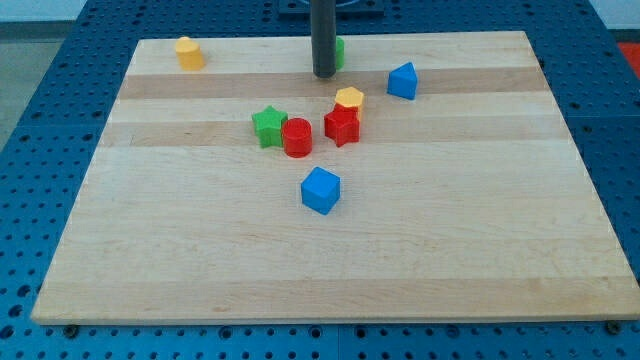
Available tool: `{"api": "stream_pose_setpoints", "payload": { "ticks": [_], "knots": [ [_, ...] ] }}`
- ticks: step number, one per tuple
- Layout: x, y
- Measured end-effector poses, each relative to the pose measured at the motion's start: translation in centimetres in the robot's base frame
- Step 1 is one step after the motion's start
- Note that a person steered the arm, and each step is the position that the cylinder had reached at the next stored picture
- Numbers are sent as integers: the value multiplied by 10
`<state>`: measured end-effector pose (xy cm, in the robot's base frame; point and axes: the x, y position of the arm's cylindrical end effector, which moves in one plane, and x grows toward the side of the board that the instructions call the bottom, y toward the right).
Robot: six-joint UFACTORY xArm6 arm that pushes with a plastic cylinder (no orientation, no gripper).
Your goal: Push green circle to the top center
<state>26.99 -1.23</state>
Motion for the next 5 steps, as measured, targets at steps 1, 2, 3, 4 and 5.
{"api": "stream_pose_setpoints", "payload": {
  "ticks": [1,2,3,4,5],
  "knots": [
    [-4,0],
    [-8,0],
    [-8,0],
    [-8,0],
    [11,-5]
  ]
}}
